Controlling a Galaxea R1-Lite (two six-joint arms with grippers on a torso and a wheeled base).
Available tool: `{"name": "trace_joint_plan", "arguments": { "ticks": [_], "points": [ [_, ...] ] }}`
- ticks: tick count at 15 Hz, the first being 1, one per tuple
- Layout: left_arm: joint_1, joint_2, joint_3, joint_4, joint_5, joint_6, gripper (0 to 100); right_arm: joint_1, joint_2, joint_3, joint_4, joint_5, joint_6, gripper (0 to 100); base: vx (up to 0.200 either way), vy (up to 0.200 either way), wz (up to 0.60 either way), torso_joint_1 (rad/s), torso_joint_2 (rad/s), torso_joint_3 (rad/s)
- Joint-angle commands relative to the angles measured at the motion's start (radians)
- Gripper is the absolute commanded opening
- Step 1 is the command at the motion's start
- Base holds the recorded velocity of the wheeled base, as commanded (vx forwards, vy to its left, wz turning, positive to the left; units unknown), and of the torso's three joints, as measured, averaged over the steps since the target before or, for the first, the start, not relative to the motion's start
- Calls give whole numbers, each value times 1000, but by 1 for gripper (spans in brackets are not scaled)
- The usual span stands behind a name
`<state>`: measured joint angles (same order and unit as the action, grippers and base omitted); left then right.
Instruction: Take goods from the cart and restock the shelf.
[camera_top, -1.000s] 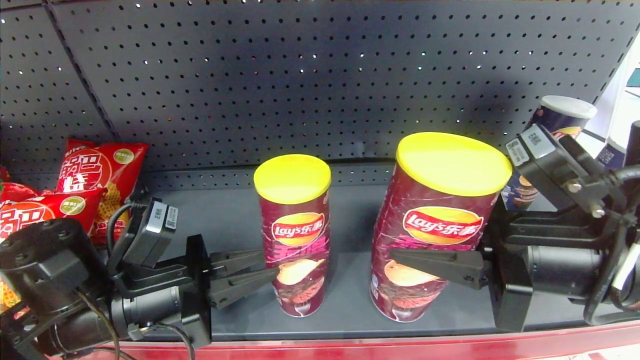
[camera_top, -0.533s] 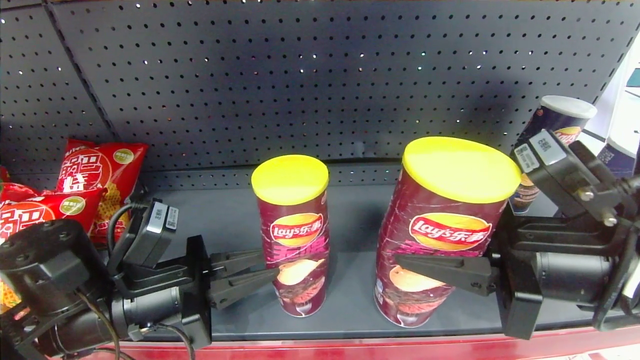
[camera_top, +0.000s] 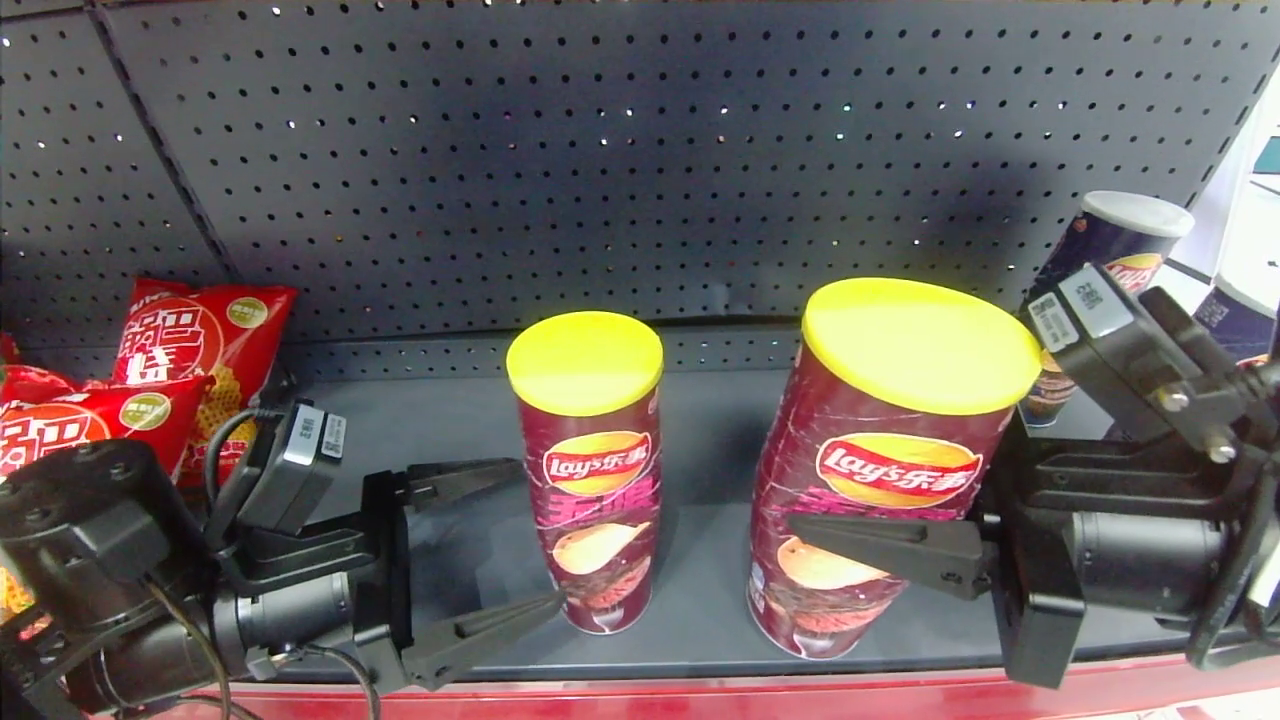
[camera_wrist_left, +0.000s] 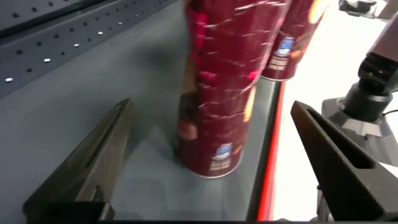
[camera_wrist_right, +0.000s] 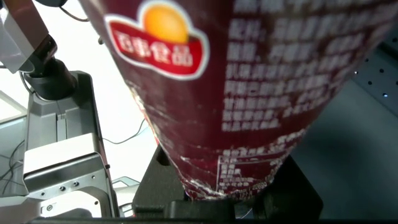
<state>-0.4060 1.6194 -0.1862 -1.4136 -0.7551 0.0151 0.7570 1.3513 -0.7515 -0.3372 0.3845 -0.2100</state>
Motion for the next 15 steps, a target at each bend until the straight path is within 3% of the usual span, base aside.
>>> {"name": "trace_joint_plan", "arguments": {
  "ticks": [1,4,5,7,9,10,12,14,15],
  "points": [
    [9,-49,34,-1,-3,-1,100,1,2,0,0,1,0,0,0,0,0,0,0,0],
    [26,-193,140,1,19,-3,100,1,3,0,-2,1,0,0,0,0,0,0,0,0],
    [81,-297,169,1,28,-4,100,-2,2,0,-2,1,1,0,0,0,0,0,0,0],
    [124,-483,160,5,39,-1,100,-5,2,3,-2,1,8,0,0,0,0,0,0,0],
    [251,-679,183,64,111,-3,100,-7,8,-8,-2,1,24,0,0,0,0,0,0,0],
    [319,-797,182,193,158,-9,100,-5,9,-8,-2,1,27,0,0,0,0,0,0,0],
    [398,-1089,174,588,234,-24,100,-12,14,-16,-2,2,27,0,0,0,0,0,0,0],
    [415,-1342,102,996,323,-50,100,-28,14,-25,-2,2,29,0,0,0,0,0,0,0],
    [415,-1443,80,1150,355,-63,100,-38,16,-29,-2,4,29,0,0,0,0,0,0,0]
  ]
}}
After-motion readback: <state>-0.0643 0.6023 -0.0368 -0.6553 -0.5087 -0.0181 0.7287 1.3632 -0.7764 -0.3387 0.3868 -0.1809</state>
